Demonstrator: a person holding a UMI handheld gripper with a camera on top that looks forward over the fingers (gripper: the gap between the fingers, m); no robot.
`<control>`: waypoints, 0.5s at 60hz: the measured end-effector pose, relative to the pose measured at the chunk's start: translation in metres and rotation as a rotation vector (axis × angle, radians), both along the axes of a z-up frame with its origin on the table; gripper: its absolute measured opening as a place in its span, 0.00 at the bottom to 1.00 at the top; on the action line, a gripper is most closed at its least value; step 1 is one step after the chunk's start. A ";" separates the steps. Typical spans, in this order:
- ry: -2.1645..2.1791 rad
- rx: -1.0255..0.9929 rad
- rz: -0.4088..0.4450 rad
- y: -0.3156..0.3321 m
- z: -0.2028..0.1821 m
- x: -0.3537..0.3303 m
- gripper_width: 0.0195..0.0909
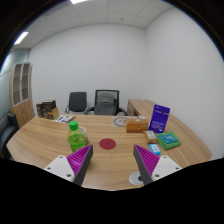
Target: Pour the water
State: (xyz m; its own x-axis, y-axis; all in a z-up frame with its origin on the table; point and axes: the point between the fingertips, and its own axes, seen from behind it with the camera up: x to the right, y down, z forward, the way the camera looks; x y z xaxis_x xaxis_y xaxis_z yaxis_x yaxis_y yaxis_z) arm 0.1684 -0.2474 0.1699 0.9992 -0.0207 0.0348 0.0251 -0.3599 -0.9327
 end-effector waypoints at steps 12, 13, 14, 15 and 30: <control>0.083 0.076 0.176 0.021 -0.038 -0.091 0.92; 0.081 0.077 0.178 0.025 -0.042 -0.096 0.92; 0.078 0.077 0.181 0.029 -0.047 -0.101 0.92; 0.074 0.076 0.182 0.034 -0.051 -0.105 0.92; 0.039 0.108 0.105 0.106 -0.087 -0.127 0.91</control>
